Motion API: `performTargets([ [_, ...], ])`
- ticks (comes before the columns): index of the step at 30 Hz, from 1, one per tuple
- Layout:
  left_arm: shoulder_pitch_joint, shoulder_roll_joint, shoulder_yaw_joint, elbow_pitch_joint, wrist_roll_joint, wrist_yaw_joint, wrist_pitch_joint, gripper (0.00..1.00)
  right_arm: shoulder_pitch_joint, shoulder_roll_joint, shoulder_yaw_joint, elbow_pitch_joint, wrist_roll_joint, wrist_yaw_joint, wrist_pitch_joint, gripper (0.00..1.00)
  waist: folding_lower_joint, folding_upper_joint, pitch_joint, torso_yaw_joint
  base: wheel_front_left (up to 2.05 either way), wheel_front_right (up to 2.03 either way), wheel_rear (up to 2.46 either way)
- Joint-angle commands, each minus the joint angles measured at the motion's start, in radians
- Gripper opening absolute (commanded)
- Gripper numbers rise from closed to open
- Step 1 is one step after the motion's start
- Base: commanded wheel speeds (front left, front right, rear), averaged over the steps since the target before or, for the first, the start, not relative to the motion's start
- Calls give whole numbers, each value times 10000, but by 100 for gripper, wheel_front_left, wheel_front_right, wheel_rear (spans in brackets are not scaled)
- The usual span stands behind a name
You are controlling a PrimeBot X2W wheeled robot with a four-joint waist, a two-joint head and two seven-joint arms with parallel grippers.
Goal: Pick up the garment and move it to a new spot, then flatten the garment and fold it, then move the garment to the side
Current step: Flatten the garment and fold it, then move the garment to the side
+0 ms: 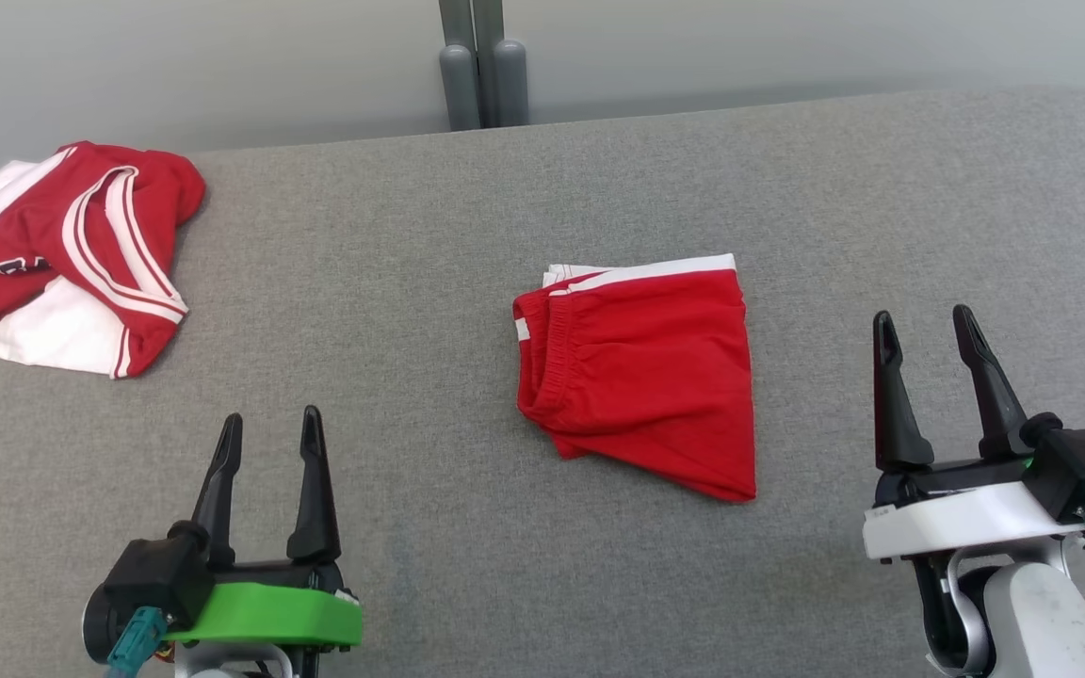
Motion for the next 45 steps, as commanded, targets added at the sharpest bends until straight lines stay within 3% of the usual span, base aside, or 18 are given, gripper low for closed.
performTargets([
  [1, 183, 25, 72, -50, 26, 26, 11, 100, 141, 3, 19, 83, 113, 0, -26, 100, 0, -1, -3, 15, 0, 0, 0],
  [16, 446, 25, 13, 106, -18, 42, 11, 100, 198, 5, 177, 969, 436, 0, -27, 100, 0, -1, -307, 186, 0, 0, 0],
  [40, 448, 25, -32, 185, -46, 67, 12, 100, 201, 7, 182, 1065, 474, 0, -28, 100, 0, -1, -381, 189, 0, 0, 0],
  [45, 359, 25, -75, 214, -43, 62, 12, 100, -70, 5, 375, 1703, 194, 0, -29, 100, 0, -1, -313, 252, 0, 0, 0],
])
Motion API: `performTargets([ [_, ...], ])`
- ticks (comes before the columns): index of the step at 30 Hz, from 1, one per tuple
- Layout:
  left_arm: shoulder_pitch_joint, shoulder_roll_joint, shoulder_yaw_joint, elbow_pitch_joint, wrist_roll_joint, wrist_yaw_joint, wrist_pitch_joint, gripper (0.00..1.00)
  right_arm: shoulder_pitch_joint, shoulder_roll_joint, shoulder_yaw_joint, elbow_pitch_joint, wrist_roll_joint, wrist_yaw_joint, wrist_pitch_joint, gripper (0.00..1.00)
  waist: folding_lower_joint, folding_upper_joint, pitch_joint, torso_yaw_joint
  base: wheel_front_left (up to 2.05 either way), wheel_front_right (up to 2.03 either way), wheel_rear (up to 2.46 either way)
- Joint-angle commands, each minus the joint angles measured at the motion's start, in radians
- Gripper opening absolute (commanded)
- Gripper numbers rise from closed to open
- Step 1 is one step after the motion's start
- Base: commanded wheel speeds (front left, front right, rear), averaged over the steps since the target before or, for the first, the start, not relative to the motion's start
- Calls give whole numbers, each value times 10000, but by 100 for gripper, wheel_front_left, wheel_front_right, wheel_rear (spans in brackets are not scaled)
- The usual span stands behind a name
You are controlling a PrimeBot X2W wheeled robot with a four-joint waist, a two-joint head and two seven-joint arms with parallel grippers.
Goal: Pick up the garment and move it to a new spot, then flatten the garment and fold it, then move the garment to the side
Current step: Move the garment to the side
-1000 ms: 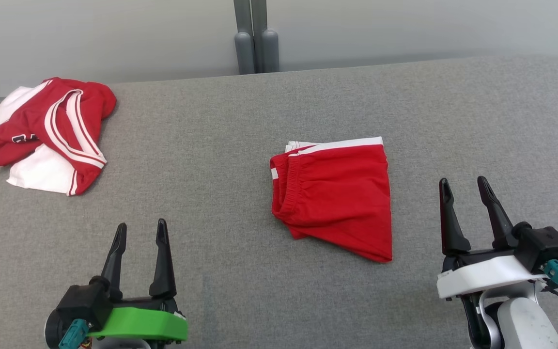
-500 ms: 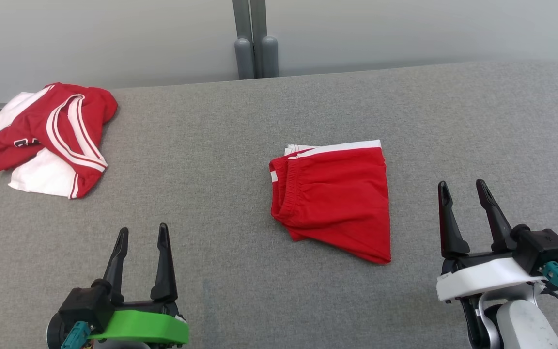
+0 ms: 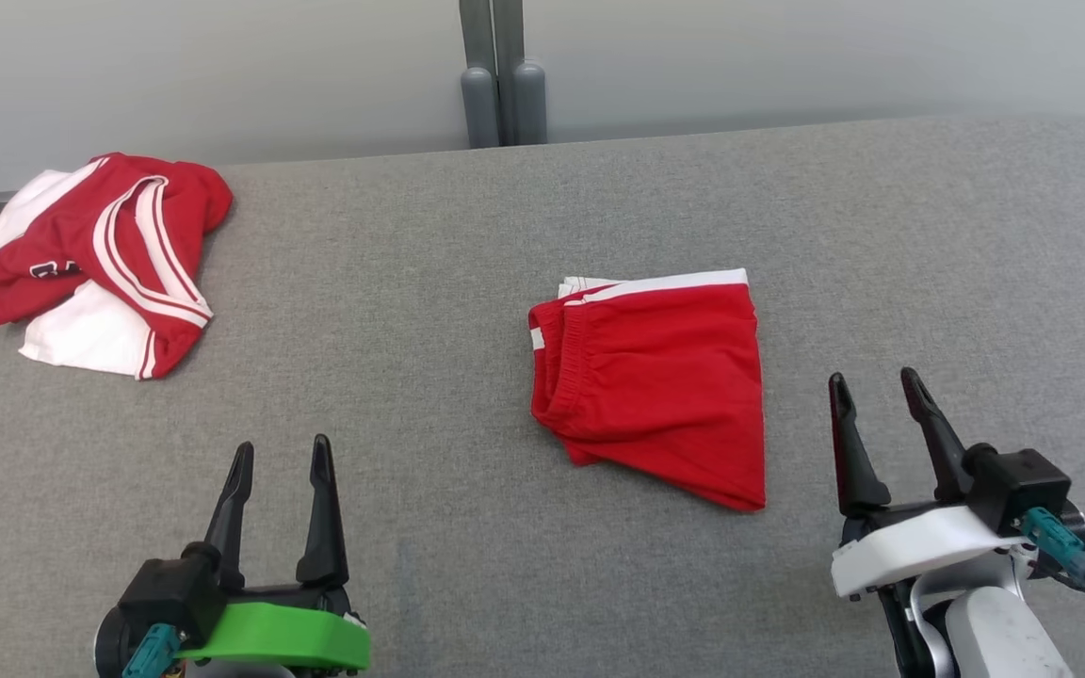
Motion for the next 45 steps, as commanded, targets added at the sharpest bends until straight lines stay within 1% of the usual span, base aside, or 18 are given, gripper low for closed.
performTargets([
  [1, -34, 25, 4, 11, -30, 19, 12, 100, -261, -10, 63, 210, -60, 0, 116, 100, 0, 0, 36, 30, 0, 0, 0],
  [3, -99, 25, -39, 18, -34, 17, 12, 100, -602, -114, 132, 589, 77, 0, 652, 100, 0, 0, 97, 78, 0, 0, 0],
  [6, -242, 27, -114, 41, -76, 3, 10, 100, -1195, -368, 367, 1040, 548, 0, 1789, 100, 0, 0, 232, 202, 0, 0, 0],
  [9, -375, 27, -178, 55, -124, 26, 10, 100, -1872, -756, 565, 1573, 1073, 0, 2968, 100, 0, 0, 397, 374, 0, 0, 0],
  [11, -476, 25, -231, 45, -170, 35, 12, 100, -2306, -953, 620, 1963, 1363, 0, 3536, 100, 0, 0, 513, 519, 0, 0, 0],
  [15, -631, 25, -296, 27, -244, 64, 12, 100, -2955, -1046, 674, 2841, 2075, 0, 4594, 100, 0, 0, 736, 818, 0, 0, 0],
  [19, -741, 27, -330, -2, -332, 72, 12, 100, -3515, -1151, 743, 3583, 2527, 0, 5182, 100, 0, 0, 961, 1059, 0, 0, 0],
  [28, -976, 25, -390, -55, -402, 93, 12, 100, -4567, -1211, 857, 5002, 2845, 0, 5595, 100, 0, 0, 1345, 1314, 0, 0, 0],
  [29, -995, 25, -394, -57, -407, 96, 12, 100, -4666, -1223, 896, 5137, 2887, 0, 5581, 72, 0, 0, 1375, 1324, 0, 0, 0],
  [30, -1008, 25, -392, -57, -411, 101, 12, 100, -4735, -1234, 933, 5247, 2919, 0, 5560, 51, 0, 0, 1395, 1327, 0, 0, 0],
  [31, -1018, 25, -384, -60, -407, 112, 12, 100, -4800, -1249, 981, 5376, 2936, 0, 5536, 34, 0, 0, 1419, 1323, 0, 0, 0],
  [32, -1027, 25, -377, -60, -392, 127, 12, 100, -4853, -1271, 1019, 5466, 2942, 0, 5498, 28, 0, 0, 1436, 1315, 0, 0, 0],
  [33, -1040, 25, -362, -67, -358, 143, 12, 100, -4942, -1308, 1066, 5546, 2949, 0, 5398, 1, 0, 0, 1459, 1294, 0, 0, 0],
  [36, -1034, 25, -325, -104, -227, 116, 12, 100, -5164, -1406, 1238, 5601, 3012, 0, 5152, 0, 0, 0, 1502, 1157, 0, 0, 0],
  [40, -1087, 25, -371, -137, -131, 15, 12, 100, -5369, -1710, 1500, 5556, 3064, -1, 4856, 0, 0, 0, 1578, 800, 0, 0, 0],
  [45, -1232, 24, -421, -171, 50, -58, 12, 100, -5626, -2145, 1677, 5429, 3154, -1, 4516, 0, 0, 0, 1779, -27, 0, 0, 0],
])
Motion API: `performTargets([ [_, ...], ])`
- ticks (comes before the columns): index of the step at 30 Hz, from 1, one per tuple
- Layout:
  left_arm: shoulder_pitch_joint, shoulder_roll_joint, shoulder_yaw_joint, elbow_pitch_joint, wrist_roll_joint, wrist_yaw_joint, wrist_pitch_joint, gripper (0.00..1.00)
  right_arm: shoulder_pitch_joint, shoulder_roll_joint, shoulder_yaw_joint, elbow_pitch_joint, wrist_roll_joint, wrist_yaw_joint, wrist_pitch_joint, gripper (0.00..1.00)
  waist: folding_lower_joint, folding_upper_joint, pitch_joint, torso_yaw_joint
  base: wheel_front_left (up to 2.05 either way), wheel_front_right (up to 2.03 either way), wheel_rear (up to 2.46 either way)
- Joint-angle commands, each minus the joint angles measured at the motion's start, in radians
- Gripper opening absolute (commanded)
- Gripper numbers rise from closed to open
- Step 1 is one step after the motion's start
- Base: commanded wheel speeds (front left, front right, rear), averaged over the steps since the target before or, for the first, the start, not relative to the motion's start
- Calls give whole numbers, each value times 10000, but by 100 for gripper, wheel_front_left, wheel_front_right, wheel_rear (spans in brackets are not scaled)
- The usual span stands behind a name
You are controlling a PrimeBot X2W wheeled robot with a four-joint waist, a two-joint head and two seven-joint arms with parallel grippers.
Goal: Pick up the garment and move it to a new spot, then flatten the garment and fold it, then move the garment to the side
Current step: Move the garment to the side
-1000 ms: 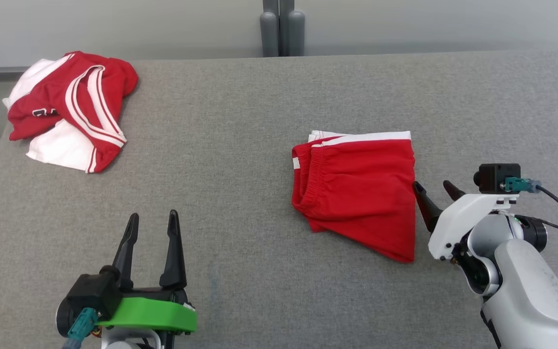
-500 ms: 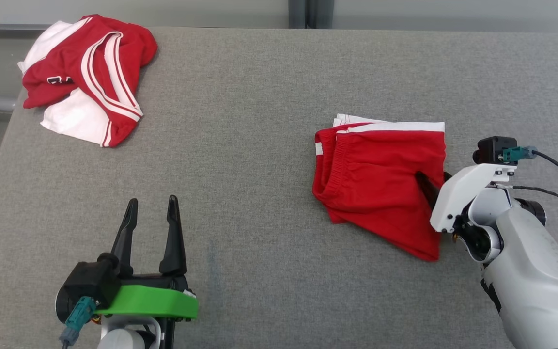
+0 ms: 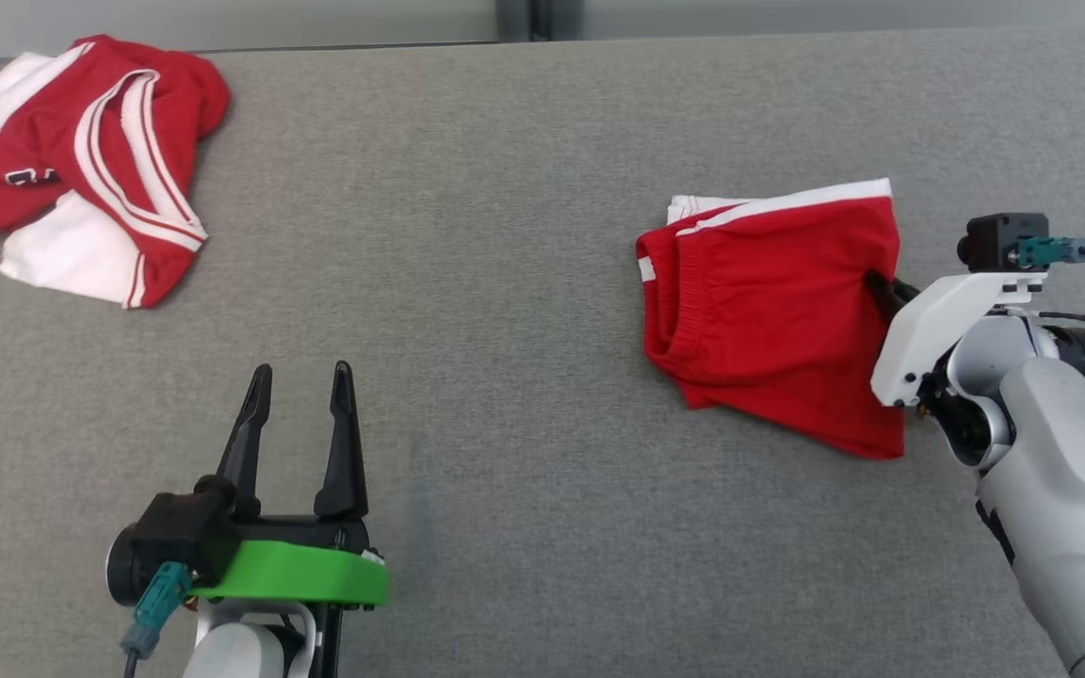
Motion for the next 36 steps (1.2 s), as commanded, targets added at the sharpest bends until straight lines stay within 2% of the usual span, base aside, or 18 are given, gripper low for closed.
performTargets([
  [1, -197, 23, -21, -20, 117, -53, 12, 100, -192, -182, -33, -39, 69, -3, -131, 0, 0, 0, 243, -745, 0, 0, 0],
  [11, -708, 29, -101, 137, 746, -406, 12, 100, -894, -293, -83, 196, 139, -3, -663, 0, 0, 0, 943, -3035, 0, 0, 0],
  [18, -1072, 59, -216, 331, 1075, -609, 11, 100, -1239, -191, 16, 424, 226, -3, -1049, 0, 0, 0, 1249, -3933, 0, 0, 0],
  [26, -1218, 64, -230, 393, 1208, -721, 11, 100, -1780, -187, 244, 904, -121, -3, -1565, 0, 0, 0, 1472, -3858, 0, 0, 0],
  [32, -1347, 113, -124, 225, 1325, -725, 12, 100, -2694, -437, 342, 1768, -790, -3, -1912, 0, 0, 0, 1794, -3278, 0, 0, 0],
  [36, -1454, 165, -90, 46, 1434, -709, 11, 100, -3428, -835, 250, 2537, -1248, -3, -2063, 0, 0, 0, 2142, -2775, 0, 0, 0],
])
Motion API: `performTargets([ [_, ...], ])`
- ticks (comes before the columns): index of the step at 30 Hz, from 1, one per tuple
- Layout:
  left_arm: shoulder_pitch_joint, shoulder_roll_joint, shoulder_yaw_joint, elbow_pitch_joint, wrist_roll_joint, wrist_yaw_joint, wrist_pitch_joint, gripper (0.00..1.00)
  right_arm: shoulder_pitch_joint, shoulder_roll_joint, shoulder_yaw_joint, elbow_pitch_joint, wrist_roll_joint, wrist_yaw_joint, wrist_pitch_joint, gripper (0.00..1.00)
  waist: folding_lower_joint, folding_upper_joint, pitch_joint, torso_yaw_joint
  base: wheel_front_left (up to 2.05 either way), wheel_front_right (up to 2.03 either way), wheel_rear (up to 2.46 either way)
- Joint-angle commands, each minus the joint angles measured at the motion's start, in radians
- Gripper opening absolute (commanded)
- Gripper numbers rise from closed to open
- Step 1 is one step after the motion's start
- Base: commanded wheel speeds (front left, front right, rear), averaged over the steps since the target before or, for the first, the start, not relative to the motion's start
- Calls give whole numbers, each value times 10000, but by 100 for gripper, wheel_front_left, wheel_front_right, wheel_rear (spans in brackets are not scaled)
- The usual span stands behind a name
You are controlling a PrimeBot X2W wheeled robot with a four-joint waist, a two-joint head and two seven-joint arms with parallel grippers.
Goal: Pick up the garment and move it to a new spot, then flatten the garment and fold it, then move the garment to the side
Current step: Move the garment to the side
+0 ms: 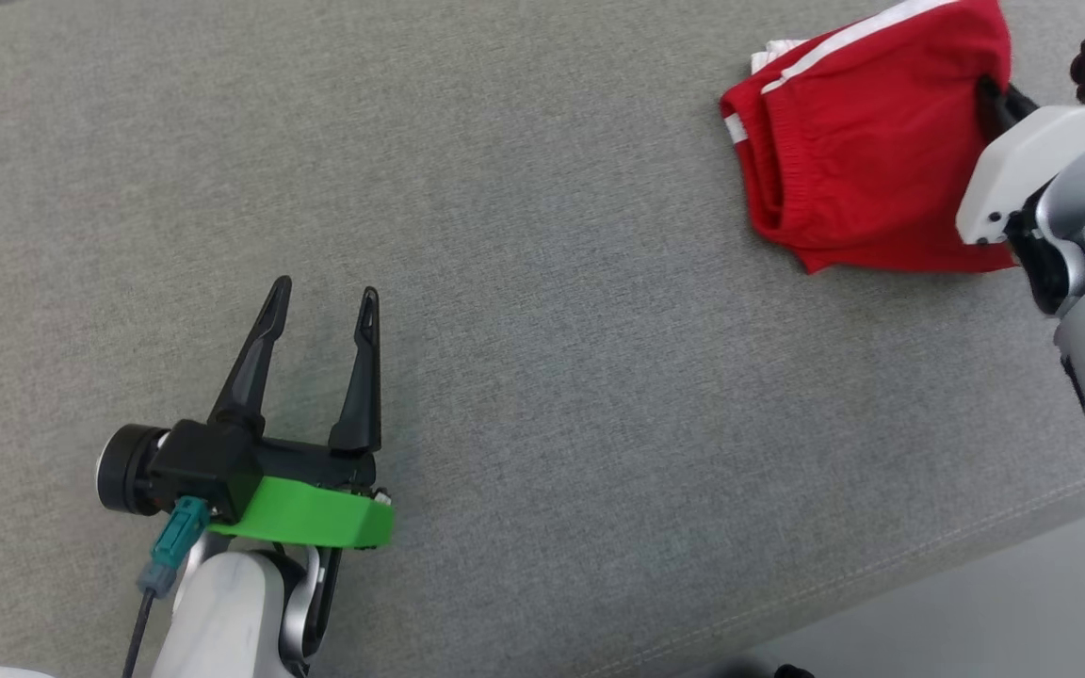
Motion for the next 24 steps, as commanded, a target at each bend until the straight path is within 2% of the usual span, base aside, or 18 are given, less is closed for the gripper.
performTargets([
  [1, -157, 99, 37, -51, 73, 1, 12, 100, -271, -169, -76, 260, -112, -3, -56, 0, 0, -1, 433, 518, 0, 0, 0],
  [12, -191, 188, -5, -438, 241, -38, 11, 100, -1929, -1788, -874, 2112, -1021, -5, -472, 0, 0, -1, 1233, 1405, 0, 0, 0],
  [20, -190, 270, -136, -564, 304, -62, 11, 100, -2584, -2506, -1699, 2995, -1973, -5, -976, 0, 0, -1, 1517, 1608, 0, 0, 0],
  [21, -198, 283, -145, -561, 315, -60, 12, 100, -2607, -2469, -1786, 3046, -2069, -5, -1041, 17, 0, -1, 1540, 1605, 0, 0, 0],
  [22, -209, 299, -160, -546, 332, -53, 12, 100, -2604, -2381, -1904, 3096, -2202, -3, -1183, 56, 0, -1, 1559, 1597, 0, 0, 0],
  [23, -213, 313, -159, -534, 336, -41, 12, 100, -2599, -2294, -2015, 3120, -2342, -3, -1315, 100, 0, -1, 1562, 1579, 0, 0, 0],
  [24, -216, 317, -168, -522, 344, -27, 12, 100, -2577, -2261, -2156, 3145, -2491, -3, -1457, 100, 0, -1, 1561, 1559, 0, 0, 0],
])
